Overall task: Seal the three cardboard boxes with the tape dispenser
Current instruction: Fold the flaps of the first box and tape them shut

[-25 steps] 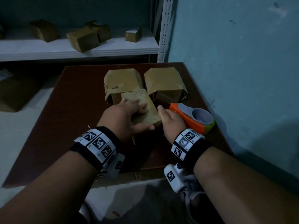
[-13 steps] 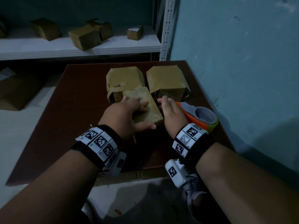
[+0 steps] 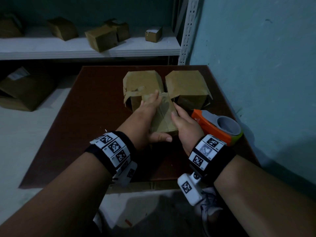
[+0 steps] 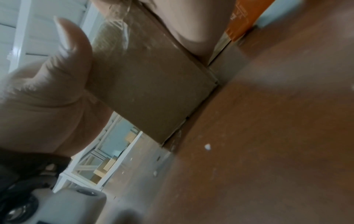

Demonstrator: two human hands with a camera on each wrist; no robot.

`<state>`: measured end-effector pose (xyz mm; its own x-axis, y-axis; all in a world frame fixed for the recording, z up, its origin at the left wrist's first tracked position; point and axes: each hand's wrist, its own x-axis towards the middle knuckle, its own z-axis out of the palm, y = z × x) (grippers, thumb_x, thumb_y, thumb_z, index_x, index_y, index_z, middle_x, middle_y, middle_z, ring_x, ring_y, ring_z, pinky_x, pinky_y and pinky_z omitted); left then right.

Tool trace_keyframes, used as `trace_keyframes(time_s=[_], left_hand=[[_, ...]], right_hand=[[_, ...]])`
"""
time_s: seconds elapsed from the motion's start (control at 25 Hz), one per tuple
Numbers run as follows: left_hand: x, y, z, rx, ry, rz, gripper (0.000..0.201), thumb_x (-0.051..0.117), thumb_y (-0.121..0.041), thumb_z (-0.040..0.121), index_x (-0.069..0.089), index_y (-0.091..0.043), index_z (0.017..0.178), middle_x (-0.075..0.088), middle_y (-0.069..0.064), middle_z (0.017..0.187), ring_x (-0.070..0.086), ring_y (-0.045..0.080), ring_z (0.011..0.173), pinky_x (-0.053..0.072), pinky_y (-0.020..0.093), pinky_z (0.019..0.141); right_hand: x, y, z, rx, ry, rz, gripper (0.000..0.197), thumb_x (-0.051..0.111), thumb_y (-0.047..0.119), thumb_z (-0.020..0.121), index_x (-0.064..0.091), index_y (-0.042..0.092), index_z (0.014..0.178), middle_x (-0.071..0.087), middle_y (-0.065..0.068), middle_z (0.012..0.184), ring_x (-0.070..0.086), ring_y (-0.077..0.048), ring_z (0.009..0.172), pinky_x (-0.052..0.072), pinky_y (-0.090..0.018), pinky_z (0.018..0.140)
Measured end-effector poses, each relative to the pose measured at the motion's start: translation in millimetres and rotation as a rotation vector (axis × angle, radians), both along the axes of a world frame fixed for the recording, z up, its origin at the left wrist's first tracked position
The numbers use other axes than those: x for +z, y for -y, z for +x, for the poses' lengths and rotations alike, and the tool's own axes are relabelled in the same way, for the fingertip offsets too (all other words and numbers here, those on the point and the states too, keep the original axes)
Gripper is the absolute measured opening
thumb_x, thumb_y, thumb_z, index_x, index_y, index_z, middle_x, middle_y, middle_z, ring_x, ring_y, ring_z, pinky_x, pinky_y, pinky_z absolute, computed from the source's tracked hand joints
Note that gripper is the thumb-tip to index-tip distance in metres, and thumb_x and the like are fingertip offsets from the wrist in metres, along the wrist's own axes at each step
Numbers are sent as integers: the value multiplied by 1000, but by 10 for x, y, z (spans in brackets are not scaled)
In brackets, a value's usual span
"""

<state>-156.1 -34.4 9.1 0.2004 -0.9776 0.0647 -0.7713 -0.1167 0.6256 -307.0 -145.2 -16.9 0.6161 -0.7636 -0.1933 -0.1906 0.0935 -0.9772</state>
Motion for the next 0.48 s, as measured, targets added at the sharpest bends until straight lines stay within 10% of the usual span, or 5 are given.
trace_keyframes(time_s=[0.2, 0.48], left_hand=[[-80, 36, -17, 11, 54, 31, 145, 40, -103, 64, -11, -12, 165, -36, 8, 167, -33, 22, 155, -6, 46, 128], [-244, 42, -132, 292, -738, -98, 93, 53, -53, 104, -16, -34, 164, -6, -9, 175, 5, 8, 158, 19, 26, 124]], right_hand=[[-12, 22, 1, 12, 36, 26, 44, 59, 59, 91, 59, 58, 135, 67, 16, 136, 63, -7, 126, 45, -45, 116], [-3, -56, 38, -52, 27, 27, 47, 41, 65, 103, 47, 56, 149, 57, 17, 146, 54, -10, 133, 38, -45, 121]])
